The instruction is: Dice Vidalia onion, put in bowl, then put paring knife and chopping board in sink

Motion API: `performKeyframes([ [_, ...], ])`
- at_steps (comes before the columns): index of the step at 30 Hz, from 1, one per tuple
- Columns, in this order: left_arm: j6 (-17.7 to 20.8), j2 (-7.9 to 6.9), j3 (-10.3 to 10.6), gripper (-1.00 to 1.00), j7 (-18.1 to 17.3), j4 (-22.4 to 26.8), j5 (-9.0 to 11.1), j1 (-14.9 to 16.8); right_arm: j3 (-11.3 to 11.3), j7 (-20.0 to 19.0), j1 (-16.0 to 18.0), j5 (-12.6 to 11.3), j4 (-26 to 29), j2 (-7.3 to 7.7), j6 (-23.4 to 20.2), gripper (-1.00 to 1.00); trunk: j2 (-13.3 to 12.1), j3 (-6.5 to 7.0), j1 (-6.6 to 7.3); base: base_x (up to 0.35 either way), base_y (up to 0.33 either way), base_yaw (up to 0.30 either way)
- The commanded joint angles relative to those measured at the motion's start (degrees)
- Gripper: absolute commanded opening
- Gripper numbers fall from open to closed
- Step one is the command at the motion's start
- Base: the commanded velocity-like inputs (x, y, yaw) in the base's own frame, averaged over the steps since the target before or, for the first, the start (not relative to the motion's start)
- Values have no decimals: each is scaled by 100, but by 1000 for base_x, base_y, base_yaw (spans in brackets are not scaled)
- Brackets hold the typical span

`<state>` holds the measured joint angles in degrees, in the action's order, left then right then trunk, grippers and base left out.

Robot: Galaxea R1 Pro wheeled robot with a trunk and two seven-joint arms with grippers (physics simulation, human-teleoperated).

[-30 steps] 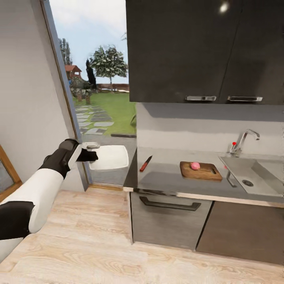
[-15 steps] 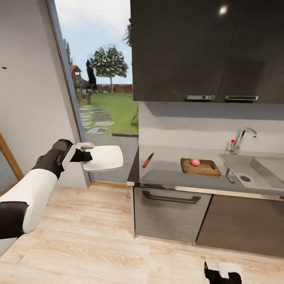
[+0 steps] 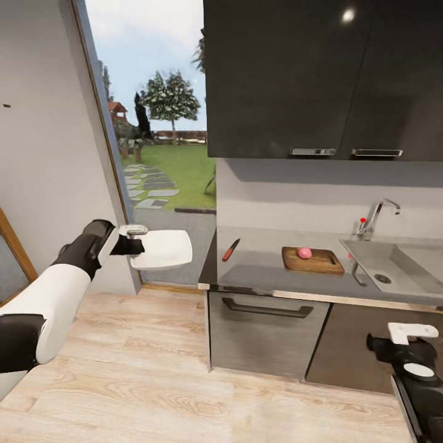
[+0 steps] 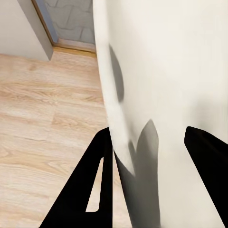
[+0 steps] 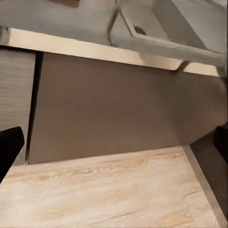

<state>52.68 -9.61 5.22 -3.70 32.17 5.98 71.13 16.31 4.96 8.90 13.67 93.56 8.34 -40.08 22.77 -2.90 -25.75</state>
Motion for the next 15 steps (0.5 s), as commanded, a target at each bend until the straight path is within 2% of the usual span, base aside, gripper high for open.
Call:
performKeyframes([
  [1, 19, -8, 41, -100, 18, 0, 62, 7, -5, 9, 219, -19, 12, 64, -208, 100, 15, -14, -4, 0, 0, 0],
  [2, 17, -4, 44, -100, 18, 0, 62, 7, -5, -4, 581, -34, 17, 196, -533, 100, 15, -14, -4, 0, 0, 0],
  [4, 15, 0, 45, -100, 18, 8, 61, 7, -17, -97, 1121, -48, 20, 357, -995, 100, 15, -14, -4, 0, 0, 0],
  [6, 15, 2, 45, -100, 18, 22, 60, 7, -39, -301, 1713, -53, 18, 432, -1369, 100, 15, -14, -4, 0, 0, 0],
  [9, 14, 3, 42, -100, 18, 39, 56, 7, -143, -473, 2432, -56, 12, 466, -1569, 100, 15, -14, -4, 7, 5, 0],
  [10, 14, 3, 41, -100, 18, 52, 54, 7, -291, -514, 2791, -59, -15, 466, -1624, 100, 15, -14, -4, 82, 65, 0],
  [11, 17, -2, 40, -100, 18, 97, 53, 7, -573, -540, 3179, -58, -113, 455, -1661, 100, 15, -14, -4, 156, 142, 0],
  [14, 27, -23, 40, -100, 18, 203, 53, 7, -926, -562, 3584, -63, -521, 411, -1676, 100, 15, -14, -4, 192, 181, 0],
  [15, 28, -26, 40, -100, 18, 210, 53, 7, -947, -566, 3624, -63, -597, 404, -1674, 100, 15, -14, -4, 207, 200, 0],
])
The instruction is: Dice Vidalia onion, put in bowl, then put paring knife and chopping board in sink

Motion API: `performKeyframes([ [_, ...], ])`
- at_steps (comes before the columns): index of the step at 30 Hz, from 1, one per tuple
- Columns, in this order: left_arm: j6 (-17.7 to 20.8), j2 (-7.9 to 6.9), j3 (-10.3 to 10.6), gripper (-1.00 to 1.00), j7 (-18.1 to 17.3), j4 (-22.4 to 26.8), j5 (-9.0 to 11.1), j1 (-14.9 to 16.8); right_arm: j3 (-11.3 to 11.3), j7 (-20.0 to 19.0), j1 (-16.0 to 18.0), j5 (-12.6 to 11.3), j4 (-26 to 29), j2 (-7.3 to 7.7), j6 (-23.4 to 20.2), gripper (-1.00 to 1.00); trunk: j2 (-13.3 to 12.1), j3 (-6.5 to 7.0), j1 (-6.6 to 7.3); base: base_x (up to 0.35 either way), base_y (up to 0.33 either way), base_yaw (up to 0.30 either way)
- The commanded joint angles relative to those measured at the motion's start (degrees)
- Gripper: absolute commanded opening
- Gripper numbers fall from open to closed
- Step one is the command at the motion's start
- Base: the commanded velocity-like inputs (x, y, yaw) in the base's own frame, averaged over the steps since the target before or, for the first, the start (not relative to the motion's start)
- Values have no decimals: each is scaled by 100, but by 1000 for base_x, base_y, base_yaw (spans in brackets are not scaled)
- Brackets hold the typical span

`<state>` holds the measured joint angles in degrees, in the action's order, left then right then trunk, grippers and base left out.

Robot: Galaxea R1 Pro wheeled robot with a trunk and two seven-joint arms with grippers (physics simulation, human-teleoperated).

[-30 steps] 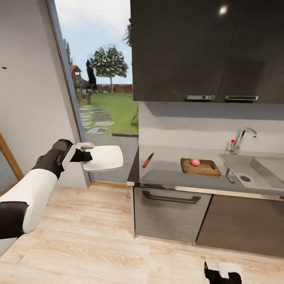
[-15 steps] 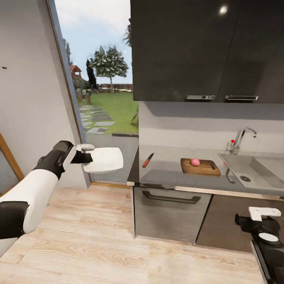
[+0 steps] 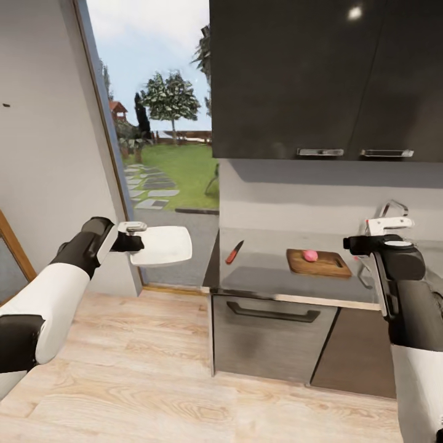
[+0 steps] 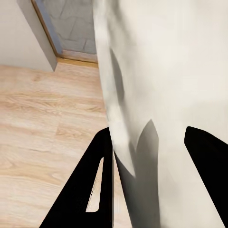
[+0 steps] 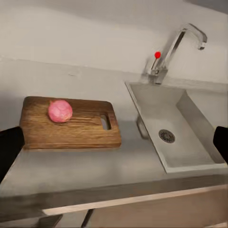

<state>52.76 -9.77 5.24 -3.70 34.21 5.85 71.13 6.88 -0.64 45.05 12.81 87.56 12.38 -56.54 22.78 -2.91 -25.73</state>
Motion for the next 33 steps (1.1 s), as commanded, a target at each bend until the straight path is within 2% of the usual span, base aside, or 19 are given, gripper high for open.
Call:
performKeyframes([
  [1, 21, -17, 39, -100, 18, 15, 66, 6, -35, -15, 83, 21, -162, -9, -26, 100, 14, -14, -6, 209, 211, 0],
  [4, 23, -48, 39, -100, 22, 27, 60, 6, -81, -67, 273, 14, -668, -61, -18, 100, 14, -14, -6, 205, 226, 0],
  [5, 24, -117, 39, -100, 26, 33, 63, 6, -96, -242, 398, 13, -936, -122, -15, 100, 14, -14, -6, 89, 267, 0],
  [10, 24, -136, 39, -100, 27, 19, 65, 6, -99, -495, 429, 18, -1184, -144, -8, 100, 14, -14, -6, 33, 277, 0],
  [14, 24, -138, 40, -100, 24, 1, 65, 6, -100, -719, 433, 19, -1254, -147, -7, 100, 14, -14, -6, 25, 283, 0],
  [19, 24, -146, 39, -100, 21, 30, 65, 6, -79, -813, 434, 10, -1267, -142, -6, 100, 14, -14, -6, 148, 283, 0],
  [23, 24, -147, 39, -100, 24, 28, 65, 7, -66, -1096, 434, -229, -1268, -139, -6, 100, 14, -14, -6, 211, 267, 0],
  [29, 23, -148, 39, -100, 23, 10, 65, 6, -83, -1197, 434, -393, -1276, -166, 2, 100, 14, -14, -6, 242, 249, 0],
  [30, 24, -148, 44, -100, 22, 1, 65, 6, -96, -1187, 434, -498, -1277, -244, -4, 100, 14, -14, -6, 247, 246, 0],
  [33, 22, -148, 47, -100, 20, -12, 71, 6, -100, -1160, 434, -533, -1273, -402, -9, 100, 14, -14, -6, 248, 245, 0],
])
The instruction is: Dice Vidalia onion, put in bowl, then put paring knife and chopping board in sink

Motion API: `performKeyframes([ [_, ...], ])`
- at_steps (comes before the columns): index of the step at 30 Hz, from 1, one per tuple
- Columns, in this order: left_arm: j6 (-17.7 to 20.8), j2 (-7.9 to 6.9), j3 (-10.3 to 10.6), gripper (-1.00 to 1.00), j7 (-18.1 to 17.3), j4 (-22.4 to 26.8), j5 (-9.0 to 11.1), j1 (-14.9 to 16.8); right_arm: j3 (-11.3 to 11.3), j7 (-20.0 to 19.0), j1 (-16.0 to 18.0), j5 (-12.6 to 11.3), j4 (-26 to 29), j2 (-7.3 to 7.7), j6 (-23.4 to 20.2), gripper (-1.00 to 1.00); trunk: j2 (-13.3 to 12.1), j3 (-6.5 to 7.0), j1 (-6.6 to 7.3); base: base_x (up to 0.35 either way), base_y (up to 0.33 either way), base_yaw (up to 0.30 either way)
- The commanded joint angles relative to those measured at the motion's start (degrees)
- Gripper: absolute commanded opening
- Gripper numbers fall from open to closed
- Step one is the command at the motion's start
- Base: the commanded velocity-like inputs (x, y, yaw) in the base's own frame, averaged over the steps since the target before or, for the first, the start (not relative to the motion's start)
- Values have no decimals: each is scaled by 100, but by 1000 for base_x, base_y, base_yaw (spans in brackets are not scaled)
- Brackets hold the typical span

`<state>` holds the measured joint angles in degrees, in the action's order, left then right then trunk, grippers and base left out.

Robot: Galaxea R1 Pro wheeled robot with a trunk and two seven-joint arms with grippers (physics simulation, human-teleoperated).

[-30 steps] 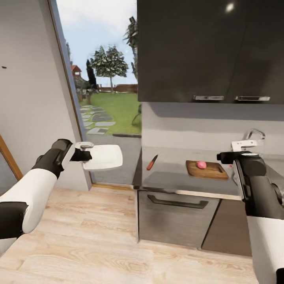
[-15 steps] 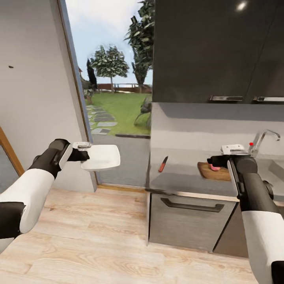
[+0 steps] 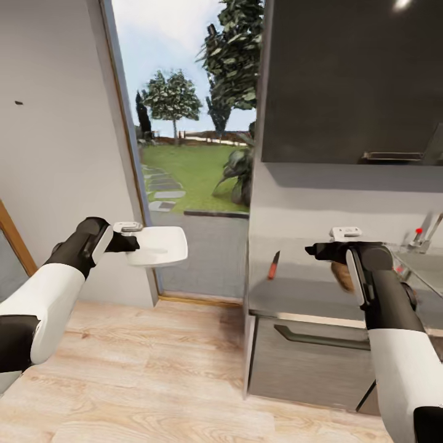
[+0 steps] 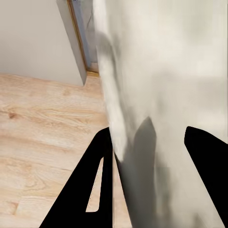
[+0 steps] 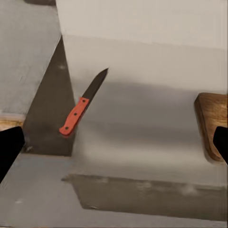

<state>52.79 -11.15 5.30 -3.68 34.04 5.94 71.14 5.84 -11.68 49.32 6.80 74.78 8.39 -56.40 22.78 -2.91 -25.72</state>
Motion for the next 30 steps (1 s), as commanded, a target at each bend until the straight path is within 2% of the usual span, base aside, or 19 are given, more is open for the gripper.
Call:
performKeyframes([
  [1, 17, -7, 40, -100, 18, 3, 62, 6, 8, -30, 7, 64, 5, -41, -22, 100, 14, -14, -6, 247, 243, 0],
  [9, 13, 6, 41, -100, 17, -19, 65, 6, -28, 613, 7, 41, 2, -110, -5, 100, 14, -14, -6, 148, 139, 0],
  [19, 5, 12, 41, -100, 19, -213, 65, 6, -56, 677, 7, 24, -4, -149, 6, 100, 14, -14, -6, 4, 4, 0],
  [22, 4, 15, 41, -100, 17, -251, 65, 6, -59, 680, 7, 23, -33, -331, 6, 100, 14, -14, -6, 40, 51, 0],
  [24, 4, 22, 41, -100, 17, -273, 65, 6, -103, 690, 7, 37, -248, -620, 6, 100, 14, -14, -6, 119, 165, 0],
  [27, 4, 19, 41, -100, 17, -281, 62, 6, -319, 679, 7, 37, -483, -680, 40, 100, 14, -14, -6, 170, 233, 0],
  [30, 4, 17, 41, -100, 17, -283, 64, 6, -379, 658, 7, 32, -570, -676, 99, 100, 14, -14, -6, 194, 239, 0],
])
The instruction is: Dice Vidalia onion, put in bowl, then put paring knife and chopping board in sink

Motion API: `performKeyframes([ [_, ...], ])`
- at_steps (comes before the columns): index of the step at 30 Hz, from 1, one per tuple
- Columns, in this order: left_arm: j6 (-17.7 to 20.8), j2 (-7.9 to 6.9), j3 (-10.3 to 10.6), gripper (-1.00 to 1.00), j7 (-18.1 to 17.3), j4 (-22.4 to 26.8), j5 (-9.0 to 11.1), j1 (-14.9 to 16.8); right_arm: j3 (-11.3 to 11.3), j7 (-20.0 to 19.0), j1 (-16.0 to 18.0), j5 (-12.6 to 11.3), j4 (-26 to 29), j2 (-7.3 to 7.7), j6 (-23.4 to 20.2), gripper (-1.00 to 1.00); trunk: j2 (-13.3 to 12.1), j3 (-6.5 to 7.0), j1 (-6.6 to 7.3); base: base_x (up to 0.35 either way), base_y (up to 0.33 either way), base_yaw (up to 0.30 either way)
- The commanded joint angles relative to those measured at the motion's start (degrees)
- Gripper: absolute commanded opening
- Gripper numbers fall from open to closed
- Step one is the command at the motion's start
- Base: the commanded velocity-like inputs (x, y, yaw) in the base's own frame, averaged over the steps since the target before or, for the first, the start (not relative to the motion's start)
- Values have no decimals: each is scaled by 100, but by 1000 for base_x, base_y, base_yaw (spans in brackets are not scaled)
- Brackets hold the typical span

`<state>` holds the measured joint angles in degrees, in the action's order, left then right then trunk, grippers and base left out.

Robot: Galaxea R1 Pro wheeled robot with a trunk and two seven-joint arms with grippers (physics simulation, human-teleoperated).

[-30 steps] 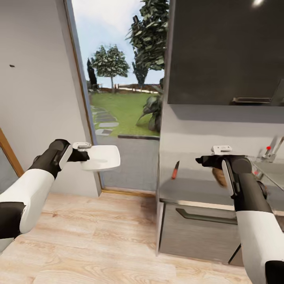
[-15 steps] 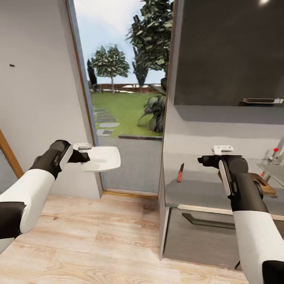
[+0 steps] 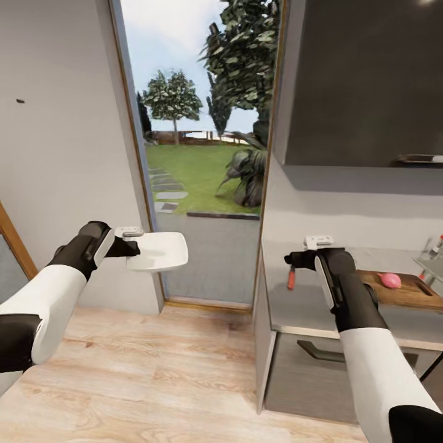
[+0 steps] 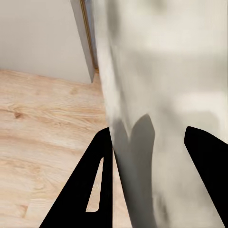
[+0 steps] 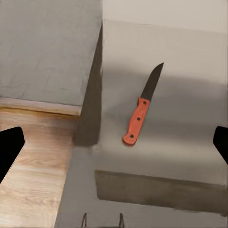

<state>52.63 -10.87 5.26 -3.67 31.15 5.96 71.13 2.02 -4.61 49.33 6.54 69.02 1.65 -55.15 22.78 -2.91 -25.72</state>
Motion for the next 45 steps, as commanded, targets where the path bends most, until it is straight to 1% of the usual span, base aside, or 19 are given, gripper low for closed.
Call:
performKeyframes([
  [1, 17, -11, 46, -100, 15, 2, 62, 6, -7, -58, 7, 52, -22, -2, -15, 100, 14, -14, -6, 189, 236, 0],
  [4, 17, -10, 46, -100, 15, -17, 62, 6, -23, -65, 1, 44, -176, -38, 1, 100, 14, -14, -6, 182, 228, 0],
  [6, 18, -4, 46, -100, 15, -31, 63, 6, -25, -62, -1, 52, -413, -71, 38, 100, 14, -14, -6, 91, 110, 0],
  [8, 19, 3, 46, -100, 15, -37, 63, 6, -17, -38, -2, 68, -571, -65, 171, 100, 14, -20, -6, 32, 39, 0],
  [11, 19, 5, 46, -100, 18, -70, 63, 6, -1, -26, -2, 79, -700, -49, 240, 100, 14, -38, -6, 8, 10, 0],
  [17, 19, 6, 46, -100, 23, -222, 55, 6, 60, -21, -2, 84, -825, -35, 399, 100, 14, -85, -6, 39, 2, 0],
  [18, 19, 6, 46, -100, 24, -235, 55, 6, 104, -21, -2, 84, -829, -33, 415, 100, 14, -94, -6, 172, 0, 0],
  [19, 19, 6, 46, -100, 25, -249, 54, 6, 250, -27, -2, 84, -834, -32, 432, 100, 14, -103, -6, 216, 0, 0],
  [21, 19, 17, 51, -100, 30, -266, 54, 6, 378, -29, -2, 84, -836, -33, 447, 100, 14, -122, -6, 233, 0, 0],
  [24, 3, 71, 53, -100, 32, -317, 54, 7, 450, -31, -2, 84, -837, -33, 491, 100, 14, -149, -6, 182, 0, 0],
  [29, -65, 97, 54, -100, 33, -334, 54, 6, 496, -52, -2, 84, -837, -33, 557, 100, 14, -195, -6, 48, 0, 0],
  [31, -78, 100, 54, -100, 33, -341, 54, 6, 572, -60, -2, 80, -837, -33, 568, 100, 14, -214, -6, 11, 0, 0],
  [33, -82, 102, 54, -100, 33, -344, 54, 6, 691, -68, -2, 78, -838, -33, 572, 100, 14, -232, -6, 5, 0, 0],
  [36, -85, 102, 54, -100, 33, -361, 54, 6, 1058, -79, -2, 67, -838, -33, 575, 100, 14, -260, -6, 2, 0, 0],
  [38, -86, 106, 54, -100, 33, -384, 54, 6, 1227, -82, -2, 62, -838, -33, 580, 100, 14, -279, -6, 0, 0, 0],
  [41, -90, 123, 54, -100, 33, -399, 54, 6, 1314, -83, -2, 59, -839, -33, 590, 100, 14, -306, -6, 0, 0, 0],
  [45, -92, 128, 54, -100, 33, -405, 54, 6, 1339, -84, -2, 58, -978, -34, 722, 100, 14, -343, -6, 0, 0, 0],
])
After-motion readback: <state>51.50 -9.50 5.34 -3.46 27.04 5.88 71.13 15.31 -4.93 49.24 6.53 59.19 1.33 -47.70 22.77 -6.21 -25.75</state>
